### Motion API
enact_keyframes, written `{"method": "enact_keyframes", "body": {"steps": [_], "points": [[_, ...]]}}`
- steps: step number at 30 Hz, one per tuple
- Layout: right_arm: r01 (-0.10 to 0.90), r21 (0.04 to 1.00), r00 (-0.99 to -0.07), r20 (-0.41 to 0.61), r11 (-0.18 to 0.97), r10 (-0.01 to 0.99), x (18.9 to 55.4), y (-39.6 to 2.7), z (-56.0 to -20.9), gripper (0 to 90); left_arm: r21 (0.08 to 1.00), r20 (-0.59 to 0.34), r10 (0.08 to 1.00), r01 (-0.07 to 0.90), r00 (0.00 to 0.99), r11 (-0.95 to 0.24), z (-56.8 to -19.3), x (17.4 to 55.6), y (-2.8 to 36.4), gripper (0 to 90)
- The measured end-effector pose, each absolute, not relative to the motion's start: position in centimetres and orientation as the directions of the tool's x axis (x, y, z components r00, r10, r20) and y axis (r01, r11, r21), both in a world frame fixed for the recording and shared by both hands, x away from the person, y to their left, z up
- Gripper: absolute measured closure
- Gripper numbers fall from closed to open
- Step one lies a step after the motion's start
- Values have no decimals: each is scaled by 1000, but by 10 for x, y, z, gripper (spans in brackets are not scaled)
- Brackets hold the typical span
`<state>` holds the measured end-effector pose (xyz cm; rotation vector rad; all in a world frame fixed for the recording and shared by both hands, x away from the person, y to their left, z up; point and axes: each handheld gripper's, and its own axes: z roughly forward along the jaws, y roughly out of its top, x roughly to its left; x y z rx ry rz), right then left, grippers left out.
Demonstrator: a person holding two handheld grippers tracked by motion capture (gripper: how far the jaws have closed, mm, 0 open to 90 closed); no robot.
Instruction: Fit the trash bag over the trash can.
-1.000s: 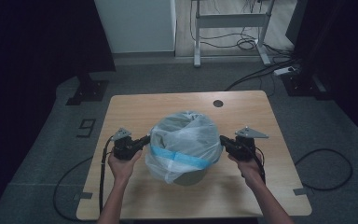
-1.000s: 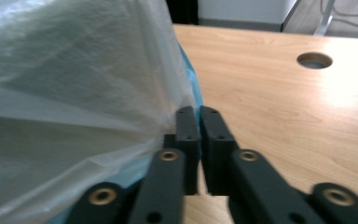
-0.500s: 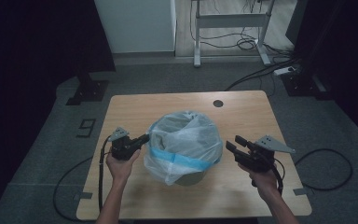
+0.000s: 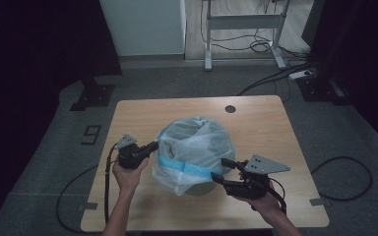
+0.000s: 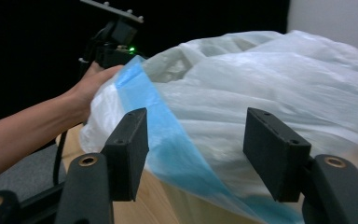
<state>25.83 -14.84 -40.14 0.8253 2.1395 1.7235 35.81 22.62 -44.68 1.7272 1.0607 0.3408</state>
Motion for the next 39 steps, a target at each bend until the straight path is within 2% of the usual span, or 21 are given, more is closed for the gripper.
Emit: {"method": "enact_keyframes", "body": {"steps": [5, 8, 9, 13, 16, 18, 22, 28, 33, 39], "points": [[221, 960, -830, 91, 173, 551, 256, -139, -403, 395, 870, -252, 783, 487, 569, -74, -446, 357, 226, 894], [196, 961, -836, 61, 193, 546, 253, -137, -403, 433, 870, -254, 784, 487, 567, -70, -447, 357, 226, 893], [149, 963, -829, -2, 223, 559, 248, -135, -404, 488, 871, -255, 784, 487, 567, -69, -447, 357, 226, 893], [100, 964, -811, -65, 247, 581, 242, -134, -405, 638, 871, -254, 784, 486, 566, -68, -447, 356, 227, 894], [64, 962, -791, -113, 264, 602, 239, -134, -406, 698, 872, -254, 784, 485, 566, -68, -446, 356, 227, 894], [53, 962, -789, -123, 266, 602, 236, -135, -406, 699, 872, -255, 785, 485, 565, -67, -446, 356, 227, 893], [58, 968, -808, -97, 242, 581, 234, -134, -402, 584, 872, -255, 784, 484, 566, -65, -446, 356, 226, 894], [120, 973, -853, 1, 195, 522, 243, -123, -392, 505, 872, -256, 782, 484, 569, -66, -446, 357, 225, 893], [186, 964, -874, 75, 188, 480, 259, -108, -386, 477, 873, -259, 779, 484, 571, -64, -446, 357, 224, 893], [216, 949, -881, 89, 228, 465, 268, -90, -381, 461, 873, -261, 779, 483, 570, -61, -446, 357, 225, 894]]}}
